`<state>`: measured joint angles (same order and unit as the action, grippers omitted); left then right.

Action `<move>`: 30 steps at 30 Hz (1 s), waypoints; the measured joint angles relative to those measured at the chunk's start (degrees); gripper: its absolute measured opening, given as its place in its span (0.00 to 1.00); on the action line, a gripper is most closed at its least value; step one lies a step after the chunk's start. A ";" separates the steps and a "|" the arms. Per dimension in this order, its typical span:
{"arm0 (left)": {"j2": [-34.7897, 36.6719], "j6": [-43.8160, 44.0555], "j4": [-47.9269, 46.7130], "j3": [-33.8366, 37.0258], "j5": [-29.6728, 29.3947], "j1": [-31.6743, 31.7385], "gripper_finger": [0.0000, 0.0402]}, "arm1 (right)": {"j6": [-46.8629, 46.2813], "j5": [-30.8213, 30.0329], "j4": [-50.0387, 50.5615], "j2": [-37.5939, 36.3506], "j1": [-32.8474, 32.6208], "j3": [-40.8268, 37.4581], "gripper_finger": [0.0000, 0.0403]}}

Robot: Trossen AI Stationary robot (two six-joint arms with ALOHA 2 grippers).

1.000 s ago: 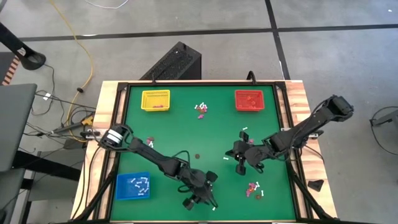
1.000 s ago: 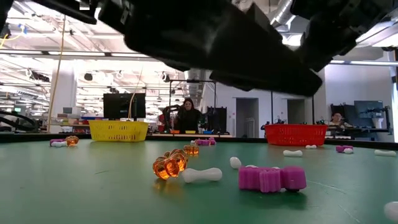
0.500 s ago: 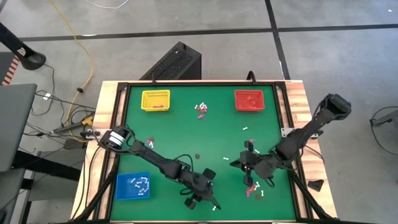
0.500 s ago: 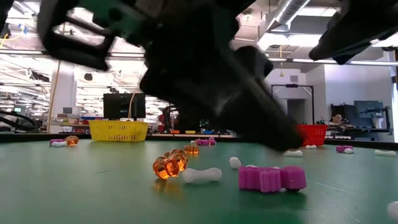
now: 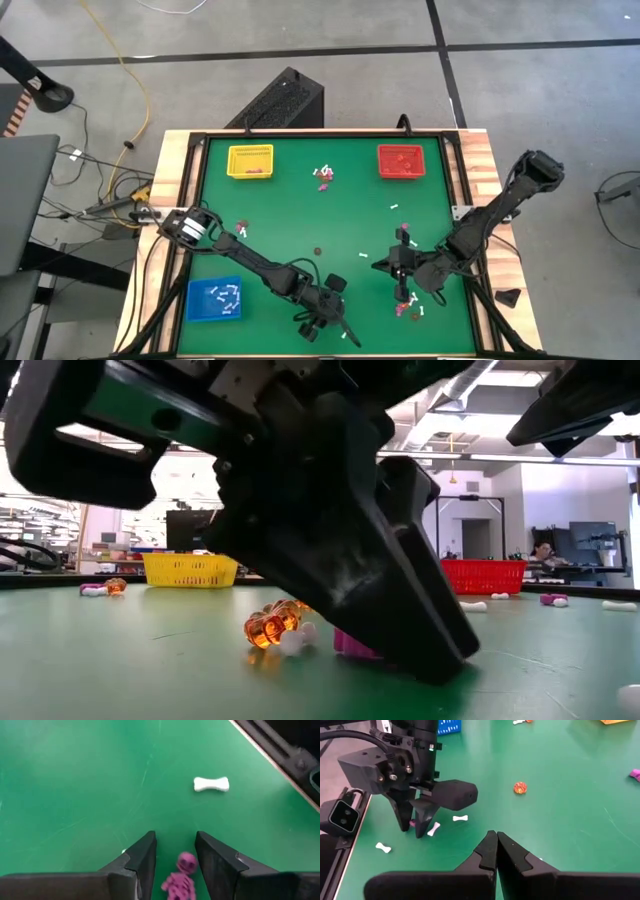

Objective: Sort Halloween decoration
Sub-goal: Put the pink skeleton toy into the yellow bin

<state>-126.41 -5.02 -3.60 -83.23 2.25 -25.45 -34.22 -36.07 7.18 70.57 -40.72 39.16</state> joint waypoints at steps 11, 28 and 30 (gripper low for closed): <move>0.23 -2.92 -5.68 -4.51 -0.63 0.15 0.28 | 0.07 -0.02 0.09 0.00 0.40 0.00 0.08; -2.15 -4.79 -28.39 -16.77 0.66 -0.09 0.27 | 0.17 0.00 0.24 0.00 0.25 0.00 0.08; -3.07 -4.92 -27.33 -16.79 0.87 -0.10 0.27 | 0.17 0.02 0.29 0.00 0.25 0.00 0.08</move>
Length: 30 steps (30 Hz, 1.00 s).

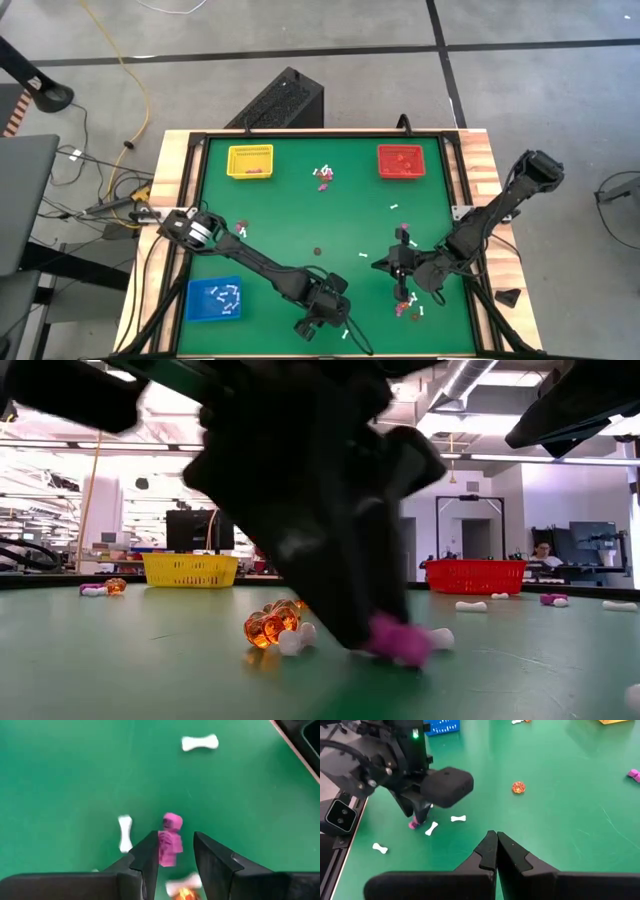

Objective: Sort Halloween decoration
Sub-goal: Put the pink skeleton toy into the yellow bin

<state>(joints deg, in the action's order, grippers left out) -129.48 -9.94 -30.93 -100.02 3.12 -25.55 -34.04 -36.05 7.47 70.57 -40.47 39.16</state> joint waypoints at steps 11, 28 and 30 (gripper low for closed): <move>-0.93 -1.41 0.60 -0.06 0.24 0.08 0.27 | 0.00 0.02 0.00 0.01 0.05 0.00 0.08; 4.28 -4.33 -5.94 0.14 -6.16 0.82 0.03 | -0.02 0.02 0.02 0.00 0.09 0.00 0.08; 7.45 -6.13 -9.04 0.59 -6.42 2.20 0.03 | -0.02 0.02 0.02 0.00 0.07 0.00 0.08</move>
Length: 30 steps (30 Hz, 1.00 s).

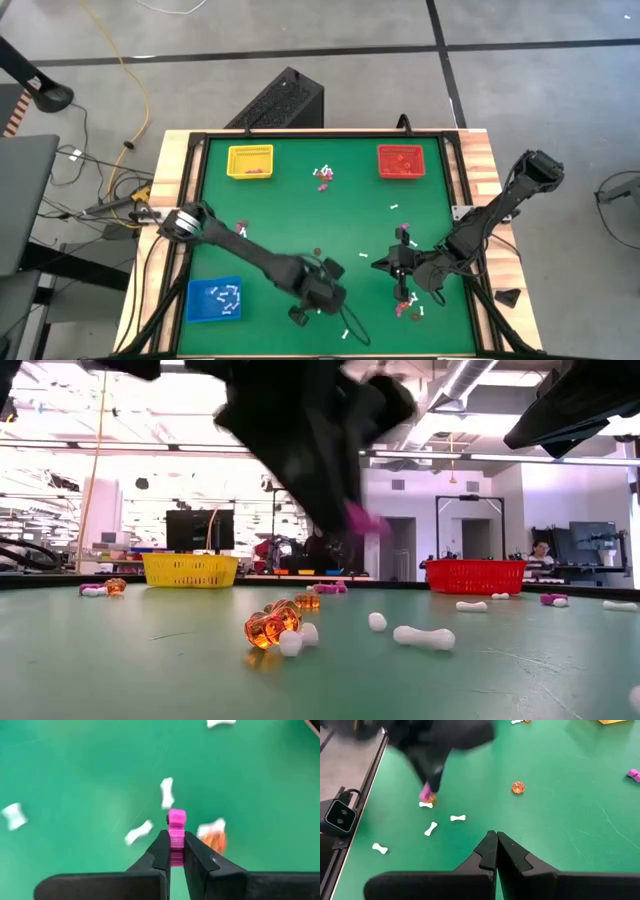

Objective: Sort Halloween decoration
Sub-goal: Put the pink skeleton toy into the yellow bin

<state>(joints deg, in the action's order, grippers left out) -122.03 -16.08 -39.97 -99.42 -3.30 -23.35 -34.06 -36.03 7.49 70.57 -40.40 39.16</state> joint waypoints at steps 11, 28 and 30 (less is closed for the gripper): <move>34.21 6.40 12.20 36.83 -3.98 24.44 0.03 | -0.24 0.04 0.71 0.01 -0.48 0.02 0.08; 49.88 21.13 18.40 55.33 -9.00 62.84 0.07 | 0.09 0.02 1.73 0.00 1.70 0.02 0.08; 48.15 21.16 18.22 55.33 -8.38 64.25 0.08 | -0.01 0.02 1.75 0.00 1.74 0.02 0.08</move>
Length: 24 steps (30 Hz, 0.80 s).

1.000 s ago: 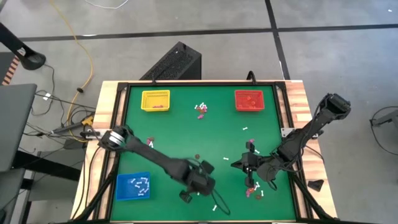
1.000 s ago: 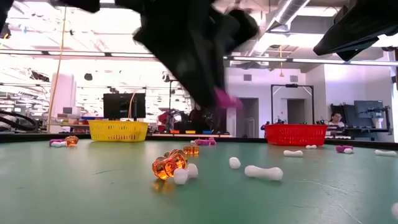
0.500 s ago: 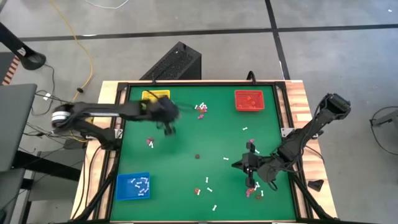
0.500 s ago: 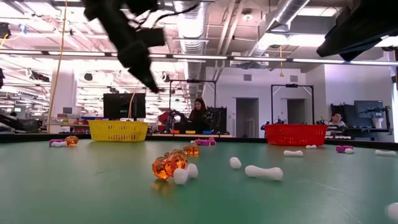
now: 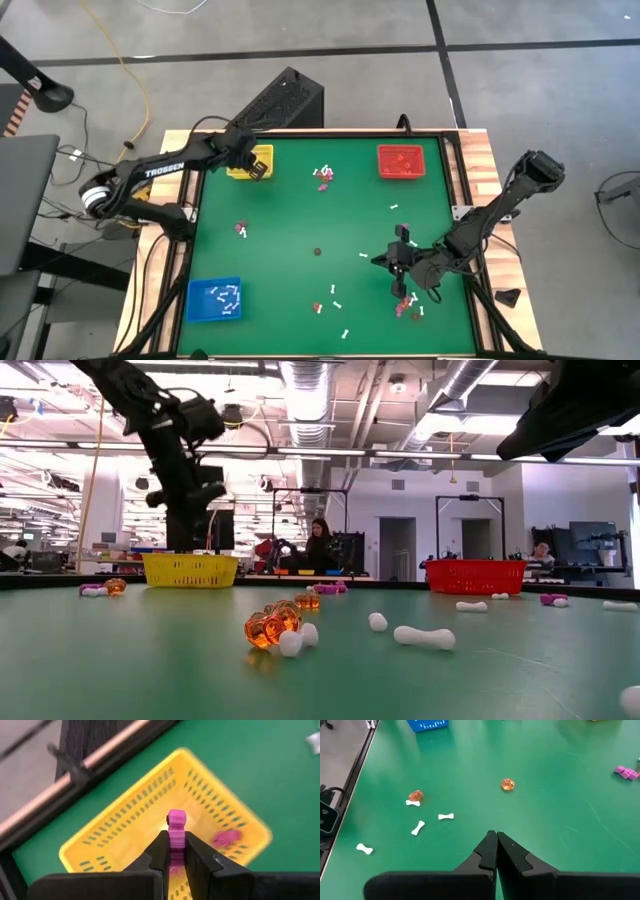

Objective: Sort Halloween decoration
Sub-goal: Put the pink skeleton toy into the yellow bin, then put the white bone toy into the blue bin

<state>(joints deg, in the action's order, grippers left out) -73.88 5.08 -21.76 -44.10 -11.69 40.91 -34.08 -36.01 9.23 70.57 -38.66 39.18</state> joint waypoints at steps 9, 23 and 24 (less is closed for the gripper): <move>-5.96 1.58 -0.09 0.00 0.49 1.17 0.12 | -0.01 -0.02 0.04 0.00 0.03 0.00 0.08; -0.63 2.70 -1.37 -1.73 9.42 0.13 0.42 | -4.76 -0.06 -1.59 0.00 3.64 0.00 0.08; 0.73 3.43 -0.63 -1.23 11.40 -1.10 0.42 | -5.39 -0.06 -1.82 0.00 3.93 0.00 0.08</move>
<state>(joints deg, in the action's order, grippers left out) -73.15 8.51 -22.39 -45.33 -0.29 39.81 -39.47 -36.07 7.42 70.57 -34.73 39.18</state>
